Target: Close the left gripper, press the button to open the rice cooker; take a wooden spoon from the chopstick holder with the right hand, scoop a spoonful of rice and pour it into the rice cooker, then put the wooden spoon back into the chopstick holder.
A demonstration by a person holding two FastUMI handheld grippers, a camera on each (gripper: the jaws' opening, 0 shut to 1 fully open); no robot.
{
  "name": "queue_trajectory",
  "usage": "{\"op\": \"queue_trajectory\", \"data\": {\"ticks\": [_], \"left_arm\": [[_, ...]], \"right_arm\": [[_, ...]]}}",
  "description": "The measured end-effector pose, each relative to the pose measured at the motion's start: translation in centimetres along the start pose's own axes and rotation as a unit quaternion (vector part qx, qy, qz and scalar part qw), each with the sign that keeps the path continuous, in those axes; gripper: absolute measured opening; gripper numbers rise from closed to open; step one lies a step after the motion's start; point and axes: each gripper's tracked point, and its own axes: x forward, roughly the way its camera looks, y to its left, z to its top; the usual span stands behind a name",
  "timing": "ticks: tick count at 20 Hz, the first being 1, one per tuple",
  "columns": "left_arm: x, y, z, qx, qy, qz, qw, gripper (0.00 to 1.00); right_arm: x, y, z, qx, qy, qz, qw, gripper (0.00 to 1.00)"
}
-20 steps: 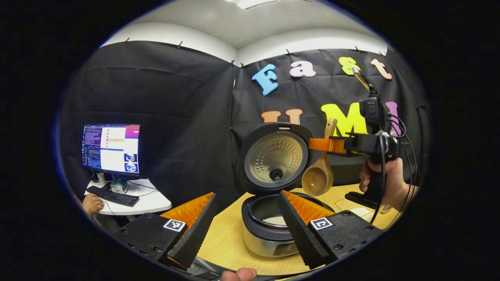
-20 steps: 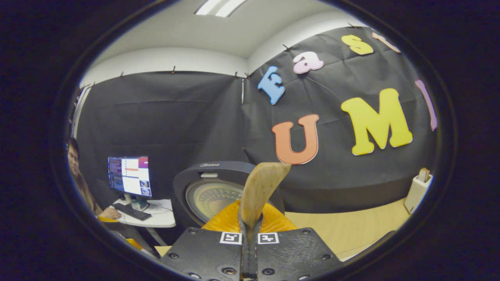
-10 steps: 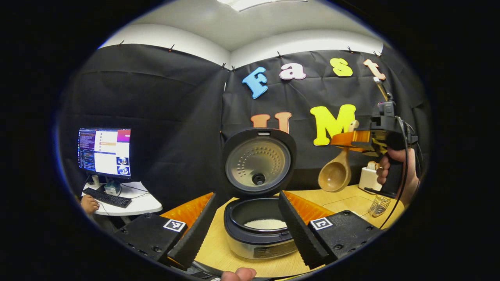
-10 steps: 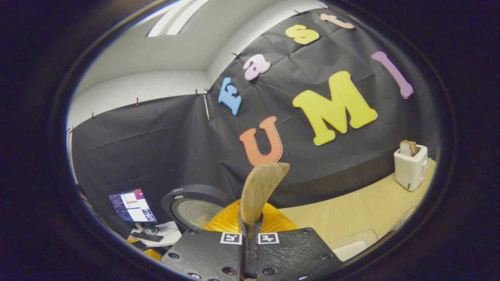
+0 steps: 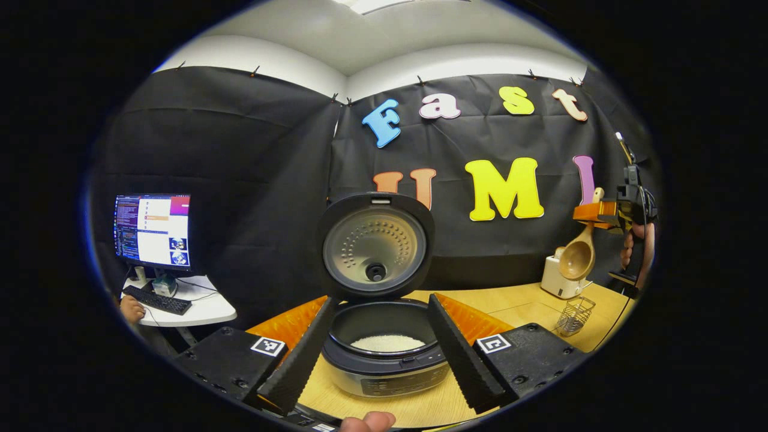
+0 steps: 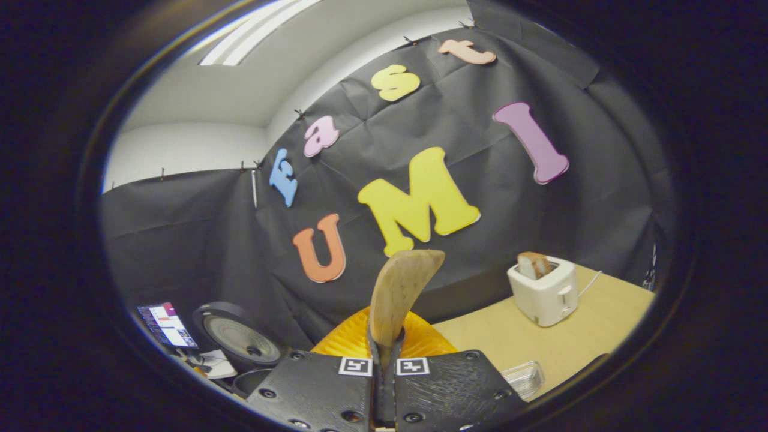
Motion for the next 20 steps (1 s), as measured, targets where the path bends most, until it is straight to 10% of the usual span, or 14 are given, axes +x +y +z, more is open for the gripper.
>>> {"op": "queue_trajectory", "data": {"ticks": [7, 20], "left_arm": [[0.3, -0.1, -1.0, -0.004, 0.017, 0.002, 1.0, 1.0], [0.4, 0.2, -1.5, -0.003, 0.029, -0.007, 1.0, 1.0]], "right_arm": [[0.6, -11.6, -1.2, -0.023, 0.008, -0.11, 0.994, 0.0], [2.9, -16.5, -8.9, -0.042, 0.047, -0.162, 0.985, 0.0]]}}
